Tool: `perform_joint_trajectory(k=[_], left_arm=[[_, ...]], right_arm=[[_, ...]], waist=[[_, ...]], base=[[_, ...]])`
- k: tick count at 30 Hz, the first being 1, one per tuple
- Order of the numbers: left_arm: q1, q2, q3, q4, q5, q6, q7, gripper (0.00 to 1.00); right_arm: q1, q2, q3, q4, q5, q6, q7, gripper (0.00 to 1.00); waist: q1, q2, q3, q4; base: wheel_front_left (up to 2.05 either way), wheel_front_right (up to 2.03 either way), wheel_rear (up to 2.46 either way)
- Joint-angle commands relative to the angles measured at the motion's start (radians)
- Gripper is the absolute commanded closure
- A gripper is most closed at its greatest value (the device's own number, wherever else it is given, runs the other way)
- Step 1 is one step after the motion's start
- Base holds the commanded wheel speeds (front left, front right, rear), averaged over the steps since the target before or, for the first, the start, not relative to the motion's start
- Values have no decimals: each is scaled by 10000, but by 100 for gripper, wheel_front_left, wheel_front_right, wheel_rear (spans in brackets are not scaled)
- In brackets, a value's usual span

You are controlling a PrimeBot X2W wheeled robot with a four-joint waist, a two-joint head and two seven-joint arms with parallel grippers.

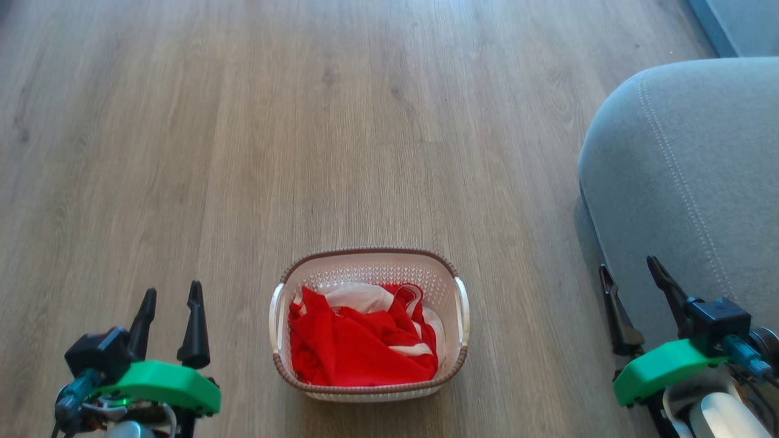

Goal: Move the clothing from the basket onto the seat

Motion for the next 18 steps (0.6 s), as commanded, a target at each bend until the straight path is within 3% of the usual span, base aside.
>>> perform_joint_trajectory(k=[1, 11, 18], left_arm=[[-512, 176, 271, -303, -39, -63, -95, 0], [-795, 212, 196, -418, 8, -63, -95, 0], [-1428, 268, -34, -608, 80, -63, -95, 0]], right_arm=[[-140, -250, 116, -353, 44, 71, -122, 0], [-468, -162, 53, -491, -39, 71, -122, 0], [-1037, -21, -147, -737, -158, 71, -122, 0]], waist=[[0, -1, 65, -2], [0, -1, 843, -88], [0, -1, 2136, -183]], base=[[0, 0, 0], [0, 0, 0], [0, 0, 0]])
